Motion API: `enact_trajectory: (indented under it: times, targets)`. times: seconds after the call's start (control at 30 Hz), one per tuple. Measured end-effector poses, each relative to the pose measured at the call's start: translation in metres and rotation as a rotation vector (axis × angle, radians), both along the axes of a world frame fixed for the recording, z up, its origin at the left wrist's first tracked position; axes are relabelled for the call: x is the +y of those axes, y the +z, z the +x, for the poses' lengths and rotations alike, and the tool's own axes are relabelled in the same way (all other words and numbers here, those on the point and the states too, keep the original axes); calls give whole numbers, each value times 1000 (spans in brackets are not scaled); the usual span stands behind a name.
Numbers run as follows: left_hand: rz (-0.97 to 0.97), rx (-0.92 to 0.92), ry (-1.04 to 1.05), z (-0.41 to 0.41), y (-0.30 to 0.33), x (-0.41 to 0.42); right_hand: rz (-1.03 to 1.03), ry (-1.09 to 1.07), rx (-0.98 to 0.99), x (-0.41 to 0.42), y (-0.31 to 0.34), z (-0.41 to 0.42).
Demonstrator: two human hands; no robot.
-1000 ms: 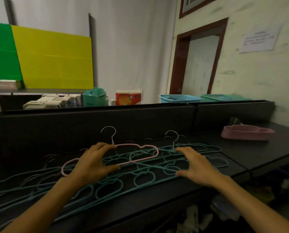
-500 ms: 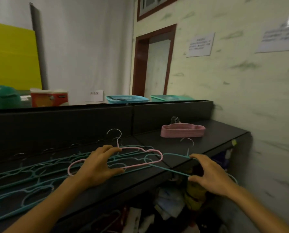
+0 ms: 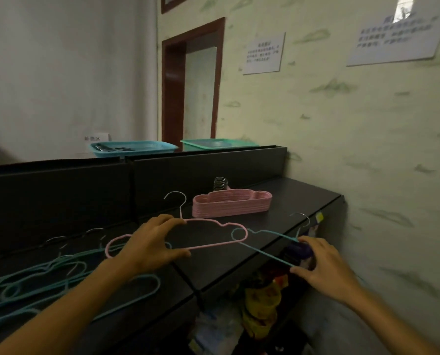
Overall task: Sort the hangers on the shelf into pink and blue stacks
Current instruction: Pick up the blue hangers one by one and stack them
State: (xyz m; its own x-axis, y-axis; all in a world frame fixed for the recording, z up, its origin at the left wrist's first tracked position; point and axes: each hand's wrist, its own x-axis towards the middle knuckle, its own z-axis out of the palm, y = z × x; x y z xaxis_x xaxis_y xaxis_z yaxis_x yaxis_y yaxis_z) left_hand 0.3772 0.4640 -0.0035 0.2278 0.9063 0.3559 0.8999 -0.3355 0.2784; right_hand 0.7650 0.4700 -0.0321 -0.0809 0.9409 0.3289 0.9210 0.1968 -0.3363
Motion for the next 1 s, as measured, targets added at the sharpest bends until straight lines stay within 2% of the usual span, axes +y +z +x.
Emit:
enact_trajectory:
  times: [0.17,0.33,0.67,1.0]
  targets:
    - [6,-40,-20,29,-2,76,46,-102,-64,75,25,37]
    - [51,-39,-31,51,-3,144,95,-163,14,141,34,60]
    - [-1,-33,-7,88,-6,227,191,-53,129,229,39,77]
    - [-5,-69,29,115,-9,267,214,128,162,317,47,98]
